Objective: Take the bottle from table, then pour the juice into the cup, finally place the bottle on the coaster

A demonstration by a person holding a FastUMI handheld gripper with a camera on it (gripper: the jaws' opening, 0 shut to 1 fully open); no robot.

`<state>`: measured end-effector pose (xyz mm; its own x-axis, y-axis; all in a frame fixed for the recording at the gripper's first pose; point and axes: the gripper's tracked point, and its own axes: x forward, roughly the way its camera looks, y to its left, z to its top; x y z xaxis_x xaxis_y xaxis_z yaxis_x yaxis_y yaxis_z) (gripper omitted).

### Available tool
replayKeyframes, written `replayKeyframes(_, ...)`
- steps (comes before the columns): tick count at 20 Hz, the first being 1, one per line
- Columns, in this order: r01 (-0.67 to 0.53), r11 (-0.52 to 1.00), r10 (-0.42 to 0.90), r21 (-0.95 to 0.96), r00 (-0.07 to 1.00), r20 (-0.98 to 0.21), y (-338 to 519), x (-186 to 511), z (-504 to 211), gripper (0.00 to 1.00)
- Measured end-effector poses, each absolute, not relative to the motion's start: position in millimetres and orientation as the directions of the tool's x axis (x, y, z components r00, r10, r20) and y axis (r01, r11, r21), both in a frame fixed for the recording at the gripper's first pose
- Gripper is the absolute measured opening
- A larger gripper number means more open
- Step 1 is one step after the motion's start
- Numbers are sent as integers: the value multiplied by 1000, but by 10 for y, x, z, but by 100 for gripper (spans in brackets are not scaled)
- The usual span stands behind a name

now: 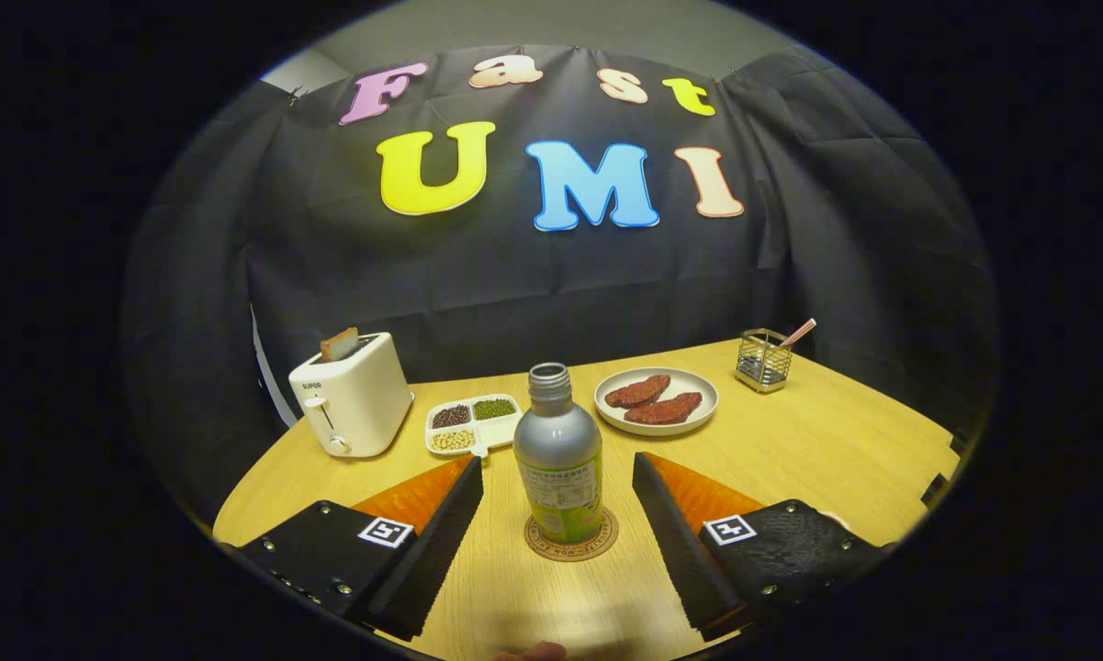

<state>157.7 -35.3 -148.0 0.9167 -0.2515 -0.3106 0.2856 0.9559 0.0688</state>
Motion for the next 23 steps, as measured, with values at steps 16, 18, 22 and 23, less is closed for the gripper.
replayKeyframes(16,168,983,-158,77,979,-129,-166,610,-59,99)
replayKeyframes(18,161,985,-152,64,980,-129,-151,480,0,99)
replayKeyframes(22,144,989,-140,38,985,-98,-71,344,176,99)
replayKeyframes(23,136,990,-132,37,988,-86,-32,328,220,99)
